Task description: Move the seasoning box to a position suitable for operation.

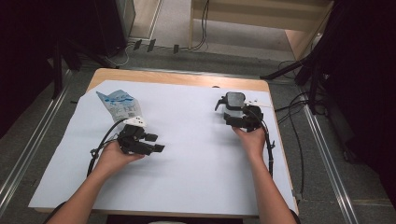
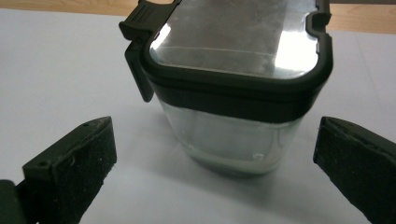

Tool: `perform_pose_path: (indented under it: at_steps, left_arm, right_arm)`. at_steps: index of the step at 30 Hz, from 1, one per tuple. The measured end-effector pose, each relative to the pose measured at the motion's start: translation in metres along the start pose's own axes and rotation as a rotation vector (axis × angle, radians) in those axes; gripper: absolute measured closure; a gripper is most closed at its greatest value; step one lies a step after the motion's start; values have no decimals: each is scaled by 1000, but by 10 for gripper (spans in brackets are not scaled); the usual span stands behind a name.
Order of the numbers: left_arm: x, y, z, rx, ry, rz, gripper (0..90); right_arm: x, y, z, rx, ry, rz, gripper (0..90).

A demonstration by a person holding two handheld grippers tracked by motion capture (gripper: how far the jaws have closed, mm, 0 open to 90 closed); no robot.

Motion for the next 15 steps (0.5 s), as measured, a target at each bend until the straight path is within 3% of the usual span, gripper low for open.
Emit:
perform_pose_path:
  at_steps: [8, 11, 15]
  left_arm:
    - [3, 0, -1, 6, 3, -7, 407]
    - [4, -1, -2, 6, 0, -5, 407]
    - [6, -3, -3, 8, 0, -6, 406]
  right_arm:
    - [2, 13, 1, -3, 17, -22, 0]
    - [0, 17, 1, -7, -5, -31, 0]
    - [-2, 21, 3, 0, 2, -39, 0]
Point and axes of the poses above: each handheld gripper's, and its own axes: y roughly forward along the jaws, z roughly out of its top, x roughly to its right, the point moved 1 cm from there along y, roughly forward along the jaws, and after that the axes turned 11 degrees about x, right-handed, at the moved point
